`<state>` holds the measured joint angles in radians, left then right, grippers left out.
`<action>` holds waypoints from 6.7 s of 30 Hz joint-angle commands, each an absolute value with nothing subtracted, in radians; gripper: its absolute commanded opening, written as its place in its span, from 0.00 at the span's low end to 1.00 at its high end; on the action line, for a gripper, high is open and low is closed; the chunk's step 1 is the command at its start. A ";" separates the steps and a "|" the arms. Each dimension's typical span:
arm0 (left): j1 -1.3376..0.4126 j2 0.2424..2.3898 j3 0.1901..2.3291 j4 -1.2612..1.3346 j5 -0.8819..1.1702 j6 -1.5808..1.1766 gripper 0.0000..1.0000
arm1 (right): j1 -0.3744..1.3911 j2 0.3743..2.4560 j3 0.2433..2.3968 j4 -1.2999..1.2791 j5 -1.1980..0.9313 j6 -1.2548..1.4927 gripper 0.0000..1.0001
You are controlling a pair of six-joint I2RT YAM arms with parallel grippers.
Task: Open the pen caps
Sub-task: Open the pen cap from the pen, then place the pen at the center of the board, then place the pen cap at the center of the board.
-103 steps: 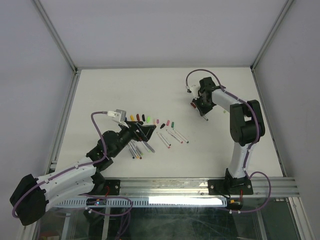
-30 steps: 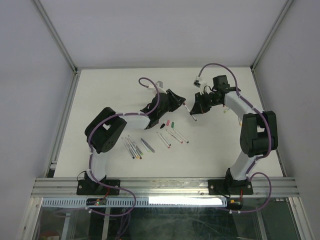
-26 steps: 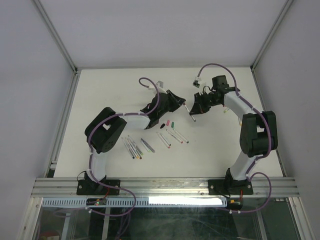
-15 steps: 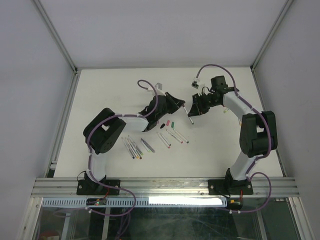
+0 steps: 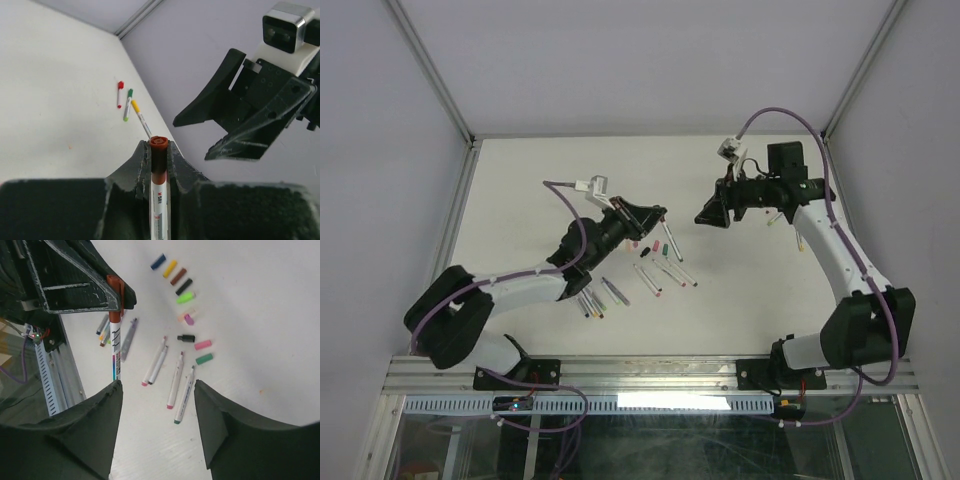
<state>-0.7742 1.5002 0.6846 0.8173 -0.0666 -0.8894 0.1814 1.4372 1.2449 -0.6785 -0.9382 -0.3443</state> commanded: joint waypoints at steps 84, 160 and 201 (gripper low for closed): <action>-0.485 1.121 0.459 1.030 -0.087 -0.742 0.00 | 0.426 1.430 0.960 -0.425 -0.523 -0.362 0.00; -0.883 1.949 1.228 0.024 -0.247 -0.801 0.00 | 0.184 1.544 1.068 -0.727 -0.500 -0.393 0.40; -0.914 1.900 1.370 -0.091 -0.306 -0.609 0.30 | 0.093 1.490 1.064 -0.715 -0.599 -0.401 0.42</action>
